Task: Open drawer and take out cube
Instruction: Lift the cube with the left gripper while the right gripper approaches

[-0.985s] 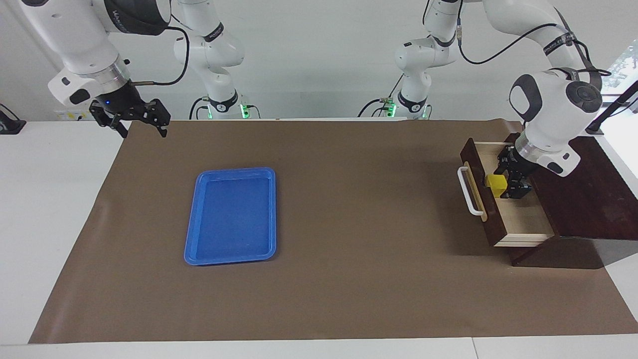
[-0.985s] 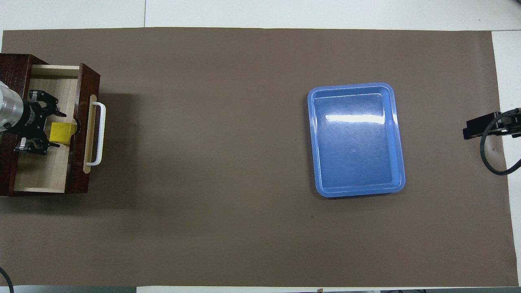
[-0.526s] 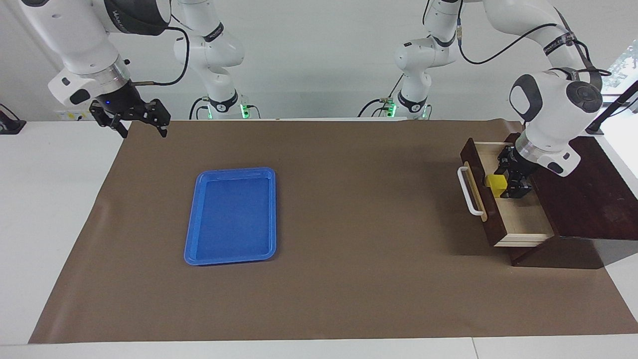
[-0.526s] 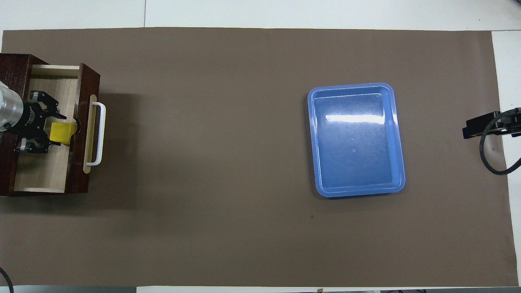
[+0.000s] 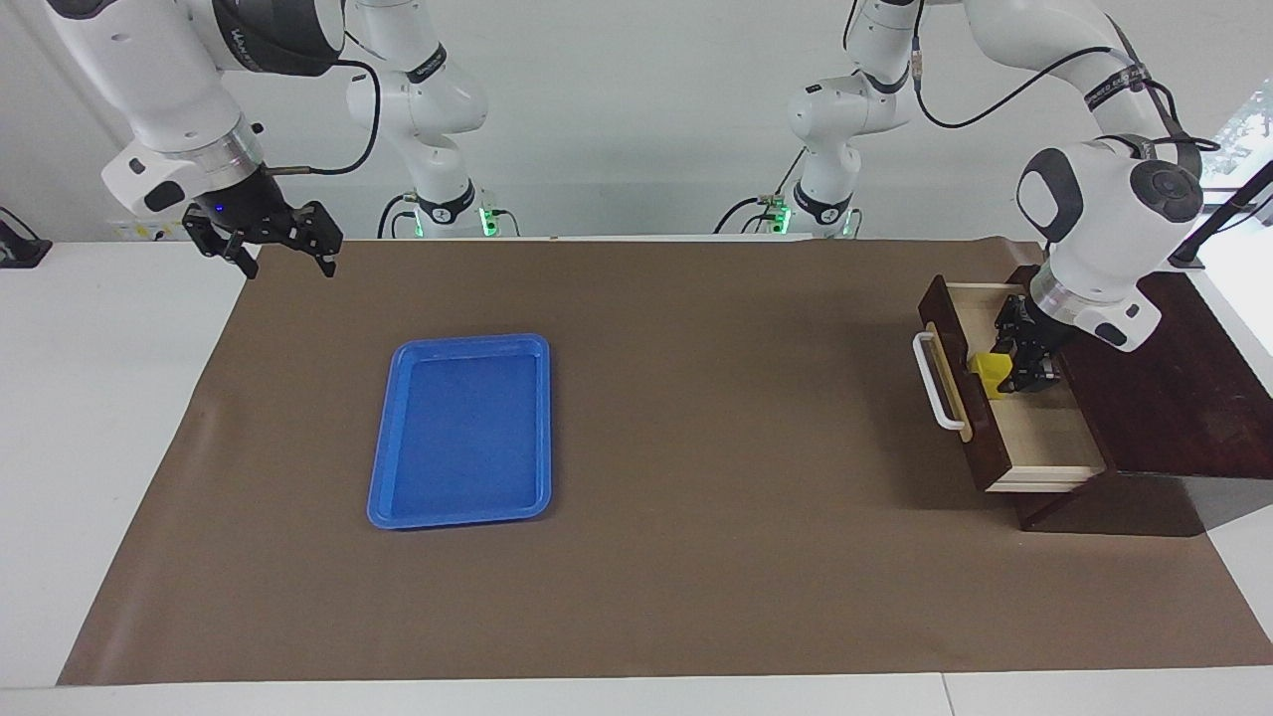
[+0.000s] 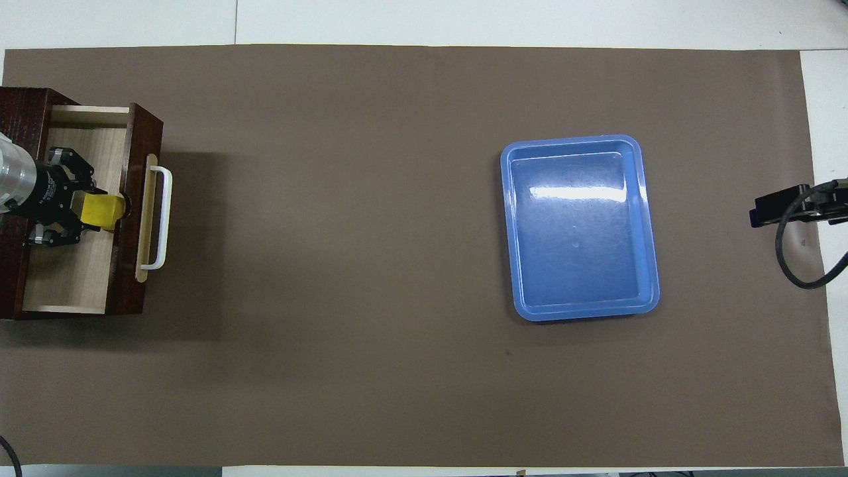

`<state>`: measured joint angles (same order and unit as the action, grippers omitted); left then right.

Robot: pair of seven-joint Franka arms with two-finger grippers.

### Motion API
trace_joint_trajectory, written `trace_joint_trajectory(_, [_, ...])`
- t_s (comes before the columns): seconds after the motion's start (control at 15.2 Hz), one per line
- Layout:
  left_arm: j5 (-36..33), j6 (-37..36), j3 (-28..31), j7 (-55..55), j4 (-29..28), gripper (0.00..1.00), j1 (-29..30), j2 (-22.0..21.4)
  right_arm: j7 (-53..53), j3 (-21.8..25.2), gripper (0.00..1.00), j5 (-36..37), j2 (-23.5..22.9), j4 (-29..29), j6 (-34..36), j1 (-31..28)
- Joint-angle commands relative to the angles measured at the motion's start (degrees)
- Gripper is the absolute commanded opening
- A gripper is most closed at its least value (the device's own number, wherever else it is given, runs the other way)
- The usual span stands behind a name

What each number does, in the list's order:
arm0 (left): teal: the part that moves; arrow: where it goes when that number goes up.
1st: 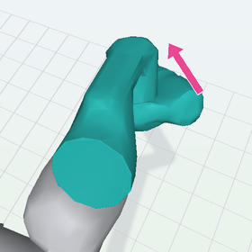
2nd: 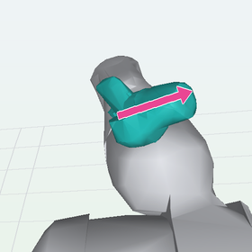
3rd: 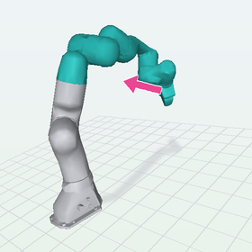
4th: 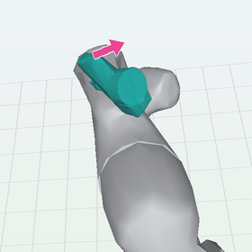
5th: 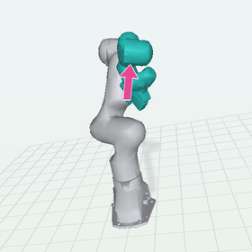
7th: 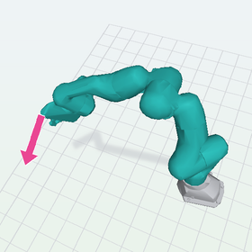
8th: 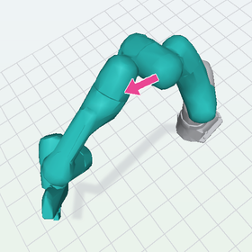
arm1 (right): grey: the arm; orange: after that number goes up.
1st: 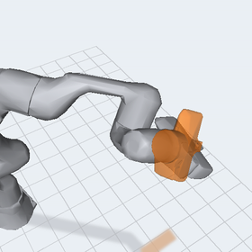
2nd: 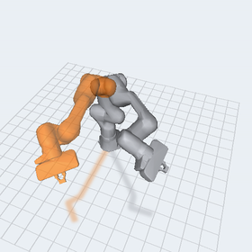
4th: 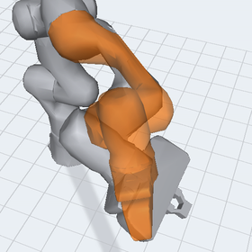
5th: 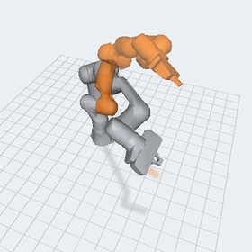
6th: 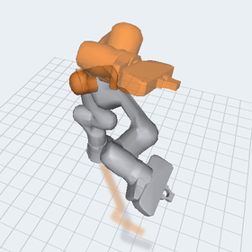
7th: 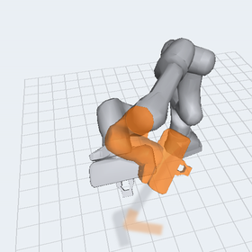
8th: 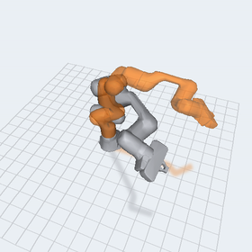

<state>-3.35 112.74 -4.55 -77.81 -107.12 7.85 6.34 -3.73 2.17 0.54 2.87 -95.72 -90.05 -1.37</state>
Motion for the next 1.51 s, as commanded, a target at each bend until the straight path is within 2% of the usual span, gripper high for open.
trace_joint_trajectory(0.0, [-0.9,-2.3,0.0,-0.8,3.0,0.00,-0.3,-0.2,1.9,-0.2,1.00,-3.0,2.0,-3.0,-2.3,-1.5])
trace_joint_trajectory(0.26, [-0.9,-14.7,0.1,-1.4,17.3,0.00,-2.4,5.1,7.6,-0.2,1.00,-4.7,2.8,-4.6,-3.7,-1.9])
trace_joint_trajectory(0.39, [-1.6,-20.2,0.2,-2.9,21.1,0.00,-5.6,6.2,12.5,-0.2,1.00,-6.9,2.7,-5.4,-4.3,-1.8])
trace_joint_trajectory(0.66, [-2.0,-26.4,0.1,-13.9,29.9,0.00,-11.8,9.9,28.3,-1.0,1.00,-12.0,4.2,-9.5,-6.8,-1.0])
trace_joint_trajectory(0.99, [0.4,-26.3,0.0,-30.8,32.3,0.00,-21.7,10.9,46.8,-3.5,1.00,-20.1,2.8,-11.1,-7.7,-0.9])
trace_joint_trajectory(1.18, [1.5,-24.3,-0.1,-37.3,32.5,0.00,-26.7,10.9,59.1,-4.1,1.00,-24.2,-0.7,-11.3,-11.7,3.6])
trace_joint_trajectory(1.45, [3.5,-21.3,-0.1,-42.1,32.3,0.00,-29.8,10.9,73.0,-4.1,1.00,-29.6,-5.1,-11.3,-20.8,10.6])
